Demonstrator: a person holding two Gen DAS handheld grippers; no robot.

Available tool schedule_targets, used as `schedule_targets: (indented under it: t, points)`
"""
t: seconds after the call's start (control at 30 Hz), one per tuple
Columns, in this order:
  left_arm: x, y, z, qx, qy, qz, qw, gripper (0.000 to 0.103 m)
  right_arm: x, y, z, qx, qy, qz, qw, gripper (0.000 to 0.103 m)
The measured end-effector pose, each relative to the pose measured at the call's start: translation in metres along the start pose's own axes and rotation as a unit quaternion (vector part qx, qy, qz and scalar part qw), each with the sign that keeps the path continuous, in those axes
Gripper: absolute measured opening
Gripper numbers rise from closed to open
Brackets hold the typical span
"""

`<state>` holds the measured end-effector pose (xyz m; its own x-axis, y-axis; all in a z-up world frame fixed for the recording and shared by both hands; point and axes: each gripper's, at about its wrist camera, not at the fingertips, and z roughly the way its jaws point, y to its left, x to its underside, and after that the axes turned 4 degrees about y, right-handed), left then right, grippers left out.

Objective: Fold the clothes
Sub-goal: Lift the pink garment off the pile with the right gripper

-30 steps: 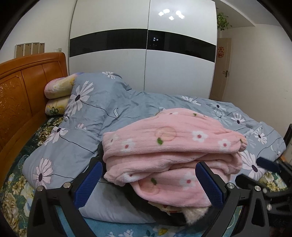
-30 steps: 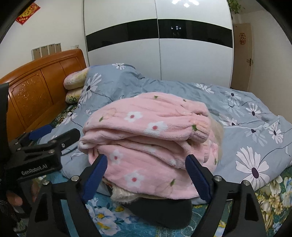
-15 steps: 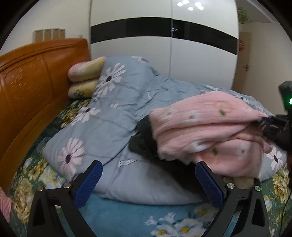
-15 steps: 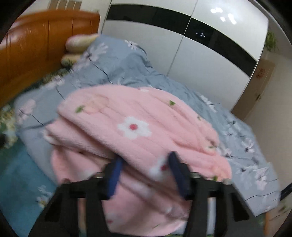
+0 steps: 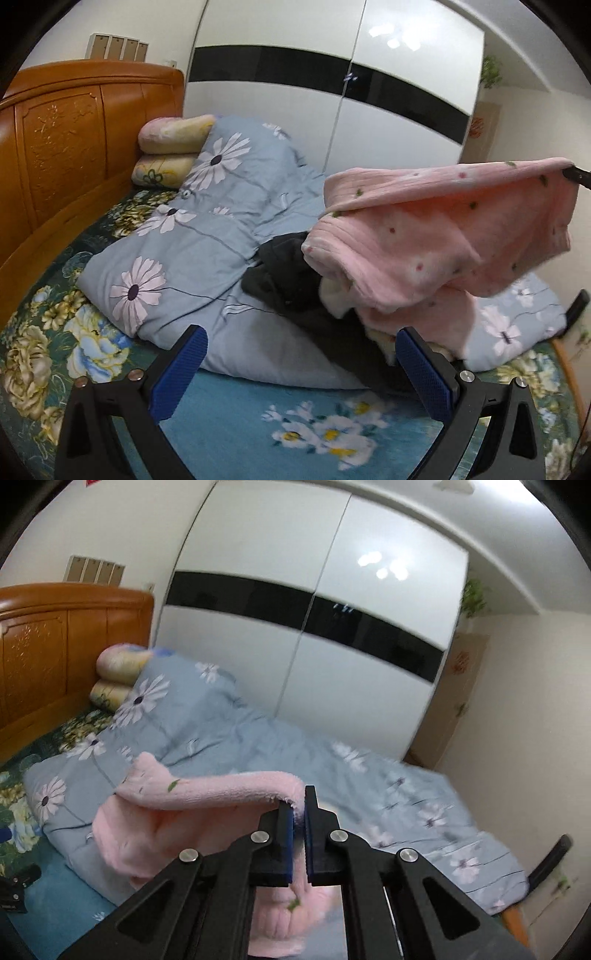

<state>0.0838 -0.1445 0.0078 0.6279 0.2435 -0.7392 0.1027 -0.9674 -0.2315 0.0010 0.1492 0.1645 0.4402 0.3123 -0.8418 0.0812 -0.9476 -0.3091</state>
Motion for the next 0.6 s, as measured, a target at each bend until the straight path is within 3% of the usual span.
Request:
schedule_targets:
  t: [0.13, 0.33, 0.43, 0.53, 0.6]
  points:
    - [0.007, -0.007, -0.032, 0.030, -0.013, -0.001, 0.9995, 0.103, -0.021, -0.026, -0.060, 0.026, -0.038, 0.010, 0.999, 0.003]
    - [0.023, -0.017, -0.064, 0.062, -0.018, 0.009, 0.9979, 0.103, -0.008, -0.082, -0.160, 0.085, -0.083, 0.026, 0.993, 0.003]
    - [0.031, -0.025, -0.068, 0.075, -0.010, 0.017, 0.9970, 0.103, 0.007, -0.111, -0.208, 0.109, -0.105, 0.047, 0.987, 0.004]
    - [0.041, -0.038, -0.061, 0.087, 0.010, 0.024, 0.9958, 0.103, 0.039, -0.141, -0.237, 0.147, -0.100, 0.079, 0.981, 0.004]
    - [0.048, -0.049, -0.054, 0.094, 0.027, 0.033, 0.9947, 0.103, 0.072, -0.159, -0.230, 0.156, -0.062, 0.101, 0.981, 0.004]
